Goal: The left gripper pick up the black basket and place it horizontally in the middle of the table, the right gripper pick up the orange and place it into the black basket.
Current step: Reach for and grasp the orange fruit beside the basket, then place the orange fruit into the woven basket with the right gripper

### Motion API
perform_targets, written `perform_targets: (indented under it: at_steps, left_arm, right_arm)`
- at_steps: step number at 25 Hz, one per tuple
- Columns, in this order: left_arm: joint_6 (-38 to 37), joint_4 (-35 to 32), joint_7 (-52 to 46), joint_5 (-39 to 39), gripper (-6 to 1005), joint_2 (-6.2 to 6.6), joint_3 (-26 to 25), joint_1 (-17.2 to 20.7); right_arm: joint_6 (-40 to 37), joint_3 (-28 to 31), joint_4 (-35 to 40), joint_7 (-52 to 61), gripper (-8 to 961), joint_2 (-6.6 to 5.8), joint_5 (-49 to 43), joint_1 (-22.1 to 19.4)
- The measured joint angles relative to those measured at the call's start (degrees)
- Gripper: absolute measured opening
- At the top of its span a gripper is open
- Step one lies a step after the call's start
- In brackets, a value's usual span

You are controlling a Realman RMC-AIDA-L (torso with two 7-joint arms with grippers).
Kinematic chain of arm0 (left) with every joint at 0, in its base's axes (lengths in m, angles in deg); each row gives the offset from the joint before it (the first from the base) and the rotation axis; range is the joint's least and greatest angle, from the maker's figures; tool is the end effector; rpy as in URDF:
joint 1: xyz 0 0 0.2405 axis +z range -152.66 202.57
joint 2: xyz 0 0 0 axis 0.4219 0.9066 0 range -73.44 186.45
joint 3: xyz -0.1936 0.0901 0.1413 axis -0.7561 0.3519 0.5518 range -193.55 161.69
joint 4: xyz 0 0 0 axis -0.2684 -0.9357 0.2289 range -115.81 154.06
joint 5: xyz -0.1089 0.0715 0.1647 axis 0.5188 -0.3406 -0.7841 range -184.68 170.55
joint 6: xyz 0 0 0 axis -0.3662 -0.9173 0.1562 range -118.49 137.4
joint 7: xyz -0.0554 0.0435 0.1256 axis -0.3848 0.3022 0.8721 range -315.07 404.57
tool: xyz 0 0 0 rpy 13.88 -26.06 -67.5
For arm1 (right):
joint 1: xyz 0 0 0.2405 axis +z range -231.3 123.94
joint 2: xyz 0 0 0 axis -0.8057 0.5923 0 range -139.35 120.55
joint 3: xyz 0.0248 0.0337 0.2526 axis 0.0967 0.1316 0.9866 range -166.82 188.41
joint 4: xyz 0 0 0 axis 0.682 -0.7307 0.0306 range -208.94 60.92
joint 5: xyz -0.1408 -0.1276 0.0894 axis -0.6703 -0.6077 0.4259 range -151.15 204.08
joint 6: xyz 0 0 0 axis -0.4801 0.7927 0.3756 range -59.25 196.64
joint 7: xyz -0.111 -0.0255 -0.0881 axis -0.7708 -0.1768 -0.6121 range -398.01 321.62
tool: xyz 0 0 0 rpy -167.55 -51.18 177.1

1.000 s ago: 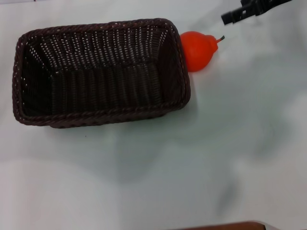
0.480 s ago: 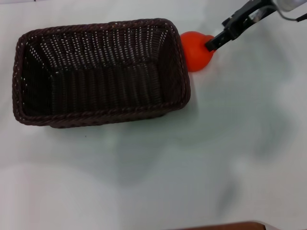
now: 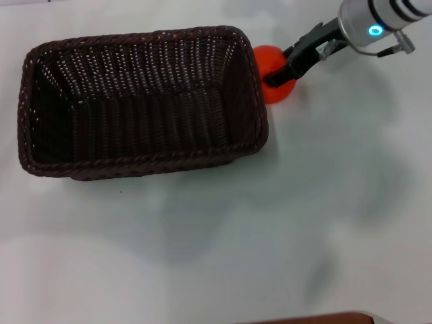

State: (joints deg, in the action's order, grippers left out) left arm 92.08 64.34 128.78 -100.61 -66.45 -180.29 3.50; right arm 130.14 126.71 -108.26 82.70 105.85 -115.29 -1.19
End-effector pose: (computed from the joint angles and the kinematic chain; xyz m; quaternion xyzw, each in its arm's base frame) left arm -0.3215 0.3191 0.1039 -0.6848 -0.4000 -0.4813 0.3733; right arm 0.2085 0.4381 -0.0250 0.2713 0.9350 0.2060 0.0989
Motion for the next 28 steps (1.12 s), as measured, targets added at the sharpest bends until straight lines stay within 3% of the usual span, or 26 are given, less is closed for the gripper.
perform_targets:
  at_steps: [12,20,28]
  left_arm:
    - [0.1,-1.8,0.0,0.1,865,0.35,0.5,0.1]
    - [0.1,-1.8,0.0,0.1,865,0.35,0.5,0.4]
    - [0.1,-1.8,0.0,0.2,866,0.4,0.3,0.5]
  right_arm:
    - [-0.4,0.6,0.7,-1.4,395,0.47,0.2,-0.8]
    - [-0.9,3.8,-0.6,-2.5,330,0.22,3.5,-2.4]
    - [-5.0,14.4,-3.6,-4.9,257,-0.23,16.2,-7.6]
